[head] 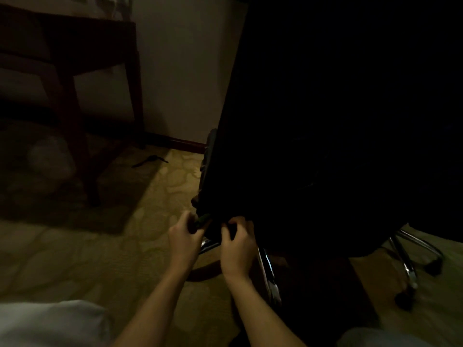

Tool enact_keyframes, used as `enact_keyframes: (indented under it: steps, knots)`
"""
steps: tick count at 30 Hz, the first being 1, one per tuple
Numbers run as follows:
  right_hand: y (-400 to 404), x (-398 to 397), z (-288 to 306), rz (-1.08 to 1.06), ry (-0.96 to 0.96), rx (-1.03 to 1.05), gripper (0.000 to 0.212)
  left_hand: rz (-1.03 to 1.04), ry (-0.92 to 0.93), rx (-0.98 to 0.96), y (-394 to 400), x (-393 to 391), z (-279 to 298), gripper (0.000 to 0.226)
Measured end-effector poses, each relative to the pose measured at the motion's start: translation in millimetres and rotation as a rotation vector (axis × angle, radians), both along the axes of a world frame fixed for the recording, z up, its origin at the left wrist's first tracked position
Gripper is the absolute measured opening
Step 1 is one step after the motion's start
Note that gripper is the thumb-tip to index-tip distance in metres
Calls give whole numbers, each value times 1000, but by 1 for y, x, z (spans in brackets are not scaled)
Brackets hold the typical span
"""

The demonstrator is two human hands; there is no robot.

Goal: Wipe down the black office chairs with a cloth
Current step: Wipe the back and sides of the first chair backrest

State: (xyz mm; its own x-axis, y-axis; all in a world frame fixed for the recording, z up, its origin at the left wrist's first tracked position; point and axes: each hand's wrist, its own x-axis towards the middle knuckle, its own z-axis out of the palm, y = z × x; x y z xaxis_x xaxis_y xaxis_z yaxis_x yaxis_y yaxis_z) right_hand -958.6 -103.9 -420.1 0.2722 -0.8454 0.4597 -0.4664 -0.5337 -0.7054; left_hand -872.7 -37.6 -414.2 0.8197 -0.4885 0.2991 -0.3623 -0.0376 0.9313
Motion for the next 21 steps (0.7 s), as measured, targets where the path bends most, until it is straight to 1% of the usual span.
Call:
enact_keyframes:
  steps: [4,7,9,11,14,16,17,18,19,20,21]
  knots:
    - [0,-5,3,35,-5,32,16,63,48,-25,-5,-15,0,26]
    - [-12,-28,10,72,6,-22,15,92,64,-31,-14,-34,1,20]
    - [-24,-51,15,71,57,-51,13,83,63,-29,-26,-49,0,17]
    - [-39,-74,20,32,104,-45,11,76,96,-39,-40,-69,-1,18]
    - [-64,-107,25,-13,122,-87,11,101,157,4,-67,-106,-6,21]
    - [-80,-128,27,-38,105,-105,13,35,196,-52,-85,-130,-12,16]
    - [-85,-137,28,-61,104,-83,13,14,202,-80,-93,-139,-14,18]
    - [-89,-143,29,-89,109,-49,13,41,214,-104,-98,-145,-11,24]
    - [-89,-145,28,-118,104,-30,13,42,213,-133,-101,-146,-11,26]
    - [-88,-144,26,-129,87,-32,12,37,201,-116,-102,-149,-10,25]
    - [-86,-141,24,-127,71,-50,13,18,130,-79,-98,-149,-7,21]
